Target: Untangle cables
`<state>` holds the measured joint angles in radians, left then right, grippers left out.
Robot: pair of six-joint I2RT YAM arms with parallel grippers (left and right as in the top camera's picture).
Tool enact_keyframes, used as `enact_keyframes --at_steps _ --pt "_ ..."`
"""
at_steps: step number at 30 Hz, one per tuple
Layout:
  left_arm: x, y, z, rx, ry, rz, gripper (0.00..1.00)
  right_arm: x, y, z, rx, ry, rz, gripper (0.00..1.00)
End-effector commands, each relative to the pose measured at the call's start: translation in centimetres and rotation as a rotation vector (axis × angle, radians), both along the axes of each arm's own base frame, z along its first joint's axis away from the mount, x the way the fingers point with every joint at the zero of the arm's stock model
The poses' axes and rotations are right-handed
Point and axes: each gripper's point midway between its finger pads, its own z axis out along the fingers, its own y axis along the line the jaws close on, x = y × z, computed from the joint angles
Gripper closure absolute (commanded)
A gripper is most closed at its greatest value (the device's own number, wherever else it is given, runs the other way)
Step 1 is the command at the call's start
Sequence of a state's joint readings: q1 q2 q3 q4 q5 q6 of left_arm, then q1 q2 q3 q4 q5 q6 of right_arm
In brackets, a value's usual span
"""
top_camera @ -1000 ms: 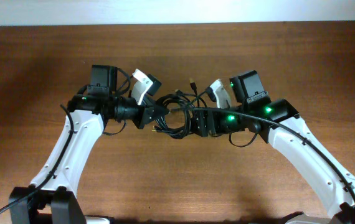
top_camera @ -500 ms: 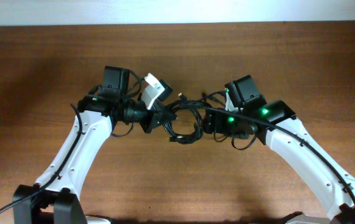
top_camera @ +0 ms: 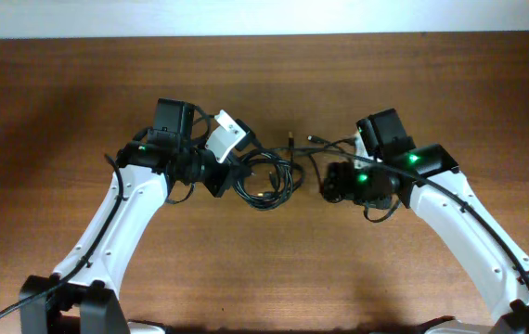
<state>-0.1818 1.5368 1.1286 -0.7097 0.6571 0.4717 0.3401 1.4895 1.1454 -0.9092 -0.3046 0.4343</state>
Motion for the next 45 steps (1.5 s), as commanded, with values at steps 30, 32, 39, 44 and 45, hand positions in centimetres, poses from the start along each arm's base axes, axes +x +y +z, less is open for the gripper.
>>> enact_keyframes --at_steps 30,32,39,44,45 --pt "-3.0 -5.9 2.6 -0.177 0.046 -0.136 0.54 -0.1 7.9 3.9 0.241 -0.232 0.377 0.96" --pt "-1.8 -4.6 1.3 -0.072 0.015 -0.073 0.07 -0.1 7.8 3.8 0.238 -0.23 0.376 0.96" --pt "0.5 -1.6 -0.7 0.109 0.0 0.116 0.01 0.7 5.7 2.4 0.124 -0.173 0.213 0.96" --pt "0.5 -1.7 -0.6 0.107 -0.002 0.114 0.01 0.6 6.4 2.9 0.169 -0.177 0.23 0.96" --pt "0.4 -1.8 -0.5 0.096 0.002 0.107 0.01 0.6 6.5 2.9 0.171 -0.176 0.231 0.96"
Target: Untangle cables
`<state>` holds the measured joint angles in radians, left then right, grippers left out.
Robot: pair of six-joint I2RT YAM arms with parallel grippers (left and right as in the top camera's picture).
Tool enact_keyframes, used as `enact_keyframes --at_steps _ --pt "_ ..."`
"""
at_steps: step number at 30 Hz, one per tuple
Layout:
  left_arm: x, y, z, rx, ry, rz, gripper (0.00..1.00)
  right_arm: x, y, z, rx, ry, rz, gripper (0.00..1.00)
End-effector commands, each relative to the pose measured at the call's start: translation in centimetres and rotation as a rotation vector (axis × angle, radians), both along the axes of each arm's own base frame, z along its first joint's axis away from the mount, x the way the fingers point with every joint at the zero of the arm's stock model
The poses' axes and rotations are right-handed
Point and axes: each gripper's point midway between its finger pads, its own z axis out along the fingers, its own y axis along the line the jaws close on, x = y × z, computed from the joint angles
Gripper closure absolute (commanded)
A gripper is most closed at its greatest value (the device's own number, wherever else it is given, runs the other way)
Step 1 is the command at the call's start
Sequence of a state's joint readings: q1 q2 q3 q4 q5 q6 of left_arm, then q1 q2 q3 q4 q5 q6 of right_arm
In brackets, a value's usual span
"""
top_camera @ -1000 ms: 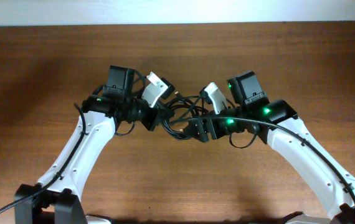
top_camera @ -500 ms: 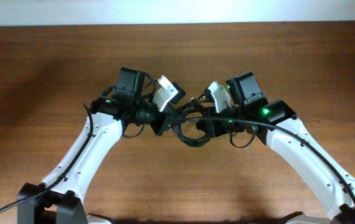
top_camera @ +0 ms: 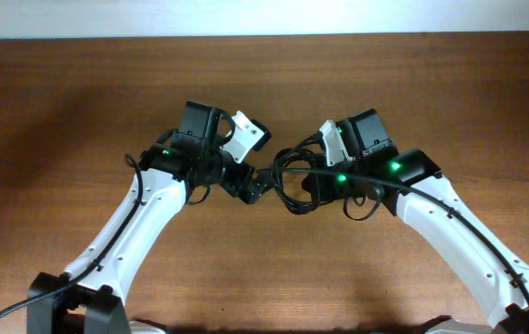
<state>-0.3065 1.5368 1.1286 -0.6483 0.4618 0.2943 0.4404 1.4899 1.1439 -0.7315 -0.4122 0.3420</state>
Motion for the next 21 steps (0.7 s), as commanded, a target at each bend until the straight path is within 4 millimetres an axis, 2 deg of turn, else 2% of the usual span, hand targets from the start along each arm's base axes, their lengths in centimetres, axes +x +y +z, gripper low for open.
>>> enact_keyframes --at_steps 1,2,5,9,14,17,19,21 --pt "-0.4 -0.7 0.8 -0.054 0.006 -0.018 0.01 -0.2 0.6 0.7 0.032 -0.005 0.012 0.96" --pt "-0.7 -1.2 1.2 -0.089 0.013 -0.039 0.01 -0.3 0.8 0.9 0.042 -0.002 0.018 0.96" --pt "-0.7 -1.3 1.2 -0.091 0.011 -0.04 0.01 -0.9 2.6 2.2 0.16 0.01 0.084 0.96" --pt "-0.5 -1.0 1.1 -0.074 0.004 -0.03 0.01 -1.5 3.6 3.2 0.235 0.021 0.13 0.96" --pt "1.5 2.7 -0.5 0.114 -0.019 0.168 0.01 -1.5 3.8 3.4 0.243 0.018 0.135 0.96" --pt "2.5 6.1 -1.3 0.252 -0.023 0.362 0.01 -1.5 3.7 3.4 0.242 0.016 0.136 0.96" --pt "2.5 6.8 -1.5 0.288 -0.026 0.388 0.01 -1.4 3.6 3.2 0.228 0.012 0.128 0.96" --pt "2.4 6.6 -1.5 0.275 -0.019 0.379 0.01 -0.8 2.2 1.9 0.132 0.008 0.071 0.96"
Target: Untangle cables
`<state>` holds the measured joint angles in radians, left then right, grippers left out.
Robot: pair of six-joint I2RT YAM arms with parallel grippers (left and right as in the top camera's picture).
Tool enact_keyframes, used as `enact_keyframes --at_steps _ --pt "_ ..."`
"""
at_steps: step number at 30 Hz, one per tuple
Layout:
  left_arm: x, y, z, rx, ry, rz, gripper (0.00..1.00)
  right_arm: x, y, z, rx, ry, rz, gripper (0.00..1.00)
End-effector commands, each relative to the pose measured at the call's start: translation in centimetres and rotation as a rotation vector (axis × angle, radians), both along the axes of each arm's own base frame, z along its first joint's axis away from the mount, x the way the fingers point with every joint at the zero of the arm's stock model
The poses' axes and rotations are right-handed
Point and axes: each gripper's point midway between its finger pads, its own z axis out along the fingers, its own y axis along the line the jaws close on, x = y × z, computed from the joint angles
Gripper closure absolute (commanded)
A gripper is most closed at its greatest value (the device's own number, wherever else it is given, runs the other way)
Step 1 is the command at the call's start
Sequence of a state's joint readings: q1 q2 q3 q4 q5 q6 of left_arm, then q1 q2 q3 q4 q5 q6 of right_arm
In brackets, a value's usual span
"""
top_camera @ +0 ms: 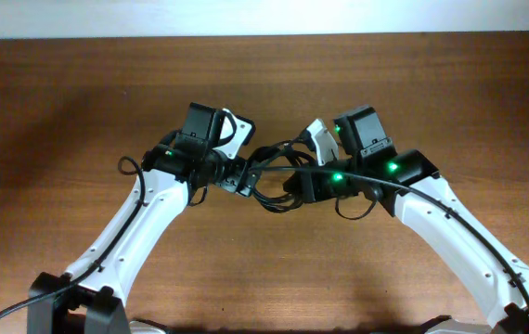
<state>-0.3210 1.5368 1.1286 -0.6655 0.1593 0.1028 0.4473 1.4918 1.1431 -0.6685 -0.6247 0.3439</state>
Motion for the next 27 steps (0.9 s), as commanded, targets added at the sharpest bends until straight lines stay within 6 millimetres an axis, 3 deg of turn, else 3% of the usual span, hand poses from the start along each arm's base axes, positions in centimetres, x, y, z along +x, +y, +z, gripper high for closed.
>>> enact_keyframes --at_steps 1,3,7,9,11,13,16,18,21,24,26,27 --pt "0.6 2.0 0.1 0.063 -0.024 0.068 0.01 0.6 -1.6 -0.7 -0.097 -0.02 -0.062 0.96" --pt "0.2 0.7 0.3 0.007 -0.013 0.019 0.01 1.0 -2.7 -1.5 -0.164 -0.028 -0.101 0.96" --pt "-1.6 -3.1 1.3 -0.134 -0.02 -0.26 0.2 1.5 -5.9 -3.2 -0.338 -0.012 -0.227 0.96" --pt "-3.5 -5.7 2.7 -0.272 -0.035 -0.452 0.26 1.5 -6.0 -3.2 -0.342 -0.013 -0.229 0.96" --pt "-3.8 -5.9 2.8 -0.277 -0.039 -0.484 0.26 1.5 -6.0 -3.3 -0.344 -0.014 -0.23 0.96" --pt "-3.8 -5.9 2.8 -0.279 -0.038 -0.483 0.02 1.6 -6.0 -3.2 -0.341 -0.015 -0.233 0.96" --pt "-3.2 -5.7 2.8 -0.305 0.014 -0.35 0.01 2.6 -5.9 -2.9 -0.33 -0.041 -0.278 0.96" --pt "-1.7 -3.8 1.8 -0.228 0.034 -0.164 0.01 3.5 -6.0 -2.5 -0.317 -0.046 -0.344 0.96" --pt "-0.4 -1.7 1.0 -0.198 0.082 0.122 0.01 4.9 -3.9 -1.0 -0.219 -0.098 -0.382 0.96" --pt "0.2 -1.5 0.4 -0.219 0.076 0.19 0.01 4.7 -0.6 0.4 -0.168 -0.18 -0.326 0.96" --pt "0.1 -1.5 0.4 -0.243 0.104 0.251 0.01 5.1 -0.4 0.6 -0.167 -0.171 -0.441 0.96" --pt "0.4 -0.3 0.0 -0.212 0.103 0.346 0.01 5.4 -0.7 0.6 -0.189 -0.182 -0.513 0.96"
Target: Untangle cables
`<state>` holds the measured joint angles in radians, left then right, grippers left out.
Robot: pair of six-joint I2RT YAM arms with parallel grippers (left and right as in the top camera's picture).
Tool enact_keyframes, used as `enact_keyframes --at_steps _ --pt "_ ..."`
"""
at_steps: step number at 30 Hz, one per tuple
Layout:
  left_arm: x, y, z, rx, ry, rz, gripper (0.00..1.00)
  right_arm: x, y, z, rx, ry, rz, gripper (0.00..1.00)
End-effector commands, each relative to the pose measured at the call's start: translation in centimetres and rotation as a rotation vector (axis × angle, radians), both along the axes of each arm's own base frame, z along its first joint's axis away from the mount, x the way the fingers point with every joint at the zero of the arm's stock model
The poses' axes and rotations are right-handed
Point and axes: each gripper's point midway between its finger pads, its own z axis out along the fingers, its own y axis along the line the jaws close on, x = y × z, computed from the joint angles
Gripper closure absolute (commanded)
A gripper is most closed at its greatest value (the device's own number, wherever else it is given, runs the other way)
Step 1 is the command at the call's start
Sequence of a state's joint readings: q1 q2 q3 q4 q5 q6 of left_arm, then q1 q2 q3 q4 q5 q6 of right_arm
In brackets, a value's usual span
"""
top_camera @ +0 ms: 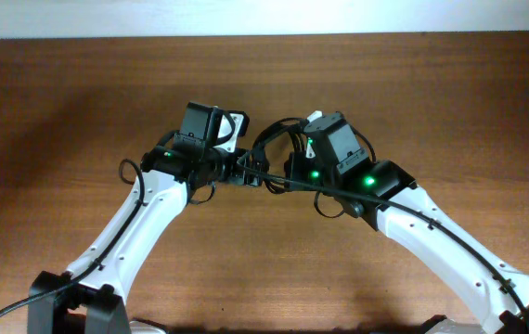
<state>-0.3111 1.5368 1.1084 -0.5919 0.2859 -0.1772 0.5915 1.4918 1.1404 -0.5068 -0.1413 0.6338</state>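
Note:
A tangle of thin black cables [271,139] is bunched between the two arms at mid-table, with one loop arching up over the top. My left gripper [247,173] points right and looks shut on a strand at the tangle's left edge. My right gripper [290,169] points left and is pressed into the tangle's right side. Its fingers are hidden under its wrist and the cables. The two grippers are almost touching.
The brown wooden table [79,93] runs to a pale wall edge at the back. Each arm's own black lead hangs in a small loop beside its wrist. Both white arms reach in from the near edge.
My right arm has moved left and turned, closing in on the left gripper. The cable tangle has bunched tighter and its loop now stands higher. The left gripper has barely moved.
At first the grippers stood well apart, the left one at a coil of cable and the right one clear of it. Then both had moved inward with the coil between them. They closed further, and now they meet at the bunched tangle.

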Motion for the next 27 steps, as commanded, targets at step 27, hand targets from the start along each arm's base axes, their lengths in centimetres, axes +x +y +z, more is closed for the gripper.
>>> enact_keyframes --at_steps 27 --pt "0.7 2.7 -0.7 0.035 0.046 0.271 0.41 -0.2 3.4 3.0 -0.02 -0.198 -0.129 0.96"
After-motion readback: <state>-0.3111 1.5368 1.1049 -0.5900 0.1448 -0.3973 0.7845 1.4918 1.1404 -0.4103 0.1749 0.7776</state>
